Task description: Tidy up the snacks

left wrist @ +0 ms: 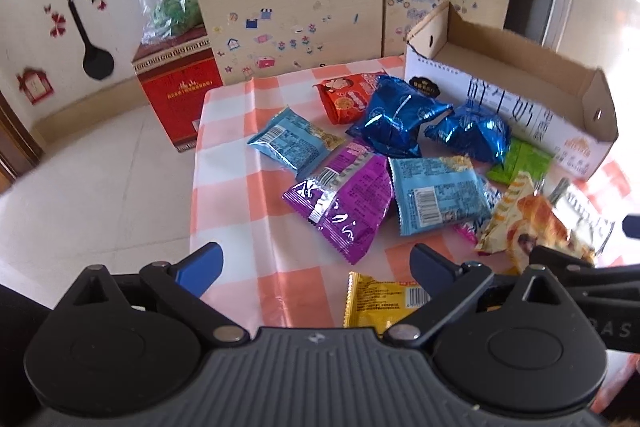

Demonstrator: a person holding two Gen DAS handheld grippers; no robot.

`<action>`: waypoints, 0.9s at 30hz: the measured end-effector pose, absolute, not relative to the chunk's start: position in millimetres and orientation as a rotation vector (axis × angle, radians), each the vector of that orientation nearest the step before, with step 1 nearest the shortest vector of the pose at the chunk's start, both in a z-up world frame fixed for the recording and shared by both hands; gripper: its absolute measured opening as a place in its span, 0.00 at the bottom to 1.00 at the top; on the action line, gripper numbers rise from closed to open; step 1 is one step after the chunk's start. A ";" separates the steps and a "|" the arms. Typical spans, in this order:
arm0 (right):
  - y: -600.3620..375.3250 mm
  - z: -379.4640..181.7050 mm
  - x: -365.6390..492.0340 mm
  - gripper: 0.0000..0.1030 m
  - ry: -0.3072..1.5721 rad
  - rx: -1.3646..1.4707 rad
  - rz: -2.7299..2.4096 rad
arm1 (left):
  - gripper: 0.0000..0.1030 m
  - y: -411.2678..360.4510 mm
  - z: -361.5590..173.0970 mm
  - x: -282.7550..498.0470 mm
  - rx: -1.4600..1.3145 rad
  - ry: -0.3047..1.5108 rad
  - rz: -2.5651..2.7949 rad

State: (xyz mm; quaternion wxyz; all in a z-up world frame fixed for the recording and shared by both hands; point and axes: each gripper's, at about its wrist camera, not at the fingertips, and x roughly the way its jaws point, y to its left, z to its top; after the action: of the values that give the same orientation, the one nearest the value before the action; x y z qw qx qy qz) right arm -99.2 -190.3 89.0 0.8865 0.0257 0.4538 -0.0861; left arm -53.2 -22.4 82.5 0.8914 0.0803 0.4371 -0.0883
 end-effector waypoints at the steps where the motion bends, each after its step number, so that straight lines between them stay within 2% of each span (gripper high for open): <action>1: -192.1 89.3 -100.6 1.00 0.936 0.057 -0.170 | 0.97 -20.1 82.0 -52.4 0.159 0.908 -0.179; 8: -202.3 80.3 -115.7 1.00 0.859 0.104 -0.091 | 0.96 -6.3 75.2 -48.5 0.126 0.915 -0.167; 17: -214.4 52.7 -124.1 1.00 0.971 0.181 0.002 | 0.96 -0.7 54.8 -45.4 0.094 0.958 -0.168; 22: -213.5 45.4 -123.5 0.94 0.995 0.178 0.008 | 0.96 -4.1 43.7 -43.1 0.093 0.971 -0.161; 27: -209.6 42.7 -123.9 0.94 1.008 0.180 0.053 | 0.96 -10.0 36.9 -39.2 0.077 0.967 -0.161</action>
State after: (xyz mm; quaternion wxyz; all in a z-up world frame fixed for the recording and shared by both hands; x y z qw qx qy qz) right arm -123.9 -209.7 42.7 0.8715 0.0860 0.4820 0.0252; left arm -39.2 -10.0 36.9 0.8816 0.0370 0.4641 -0.0774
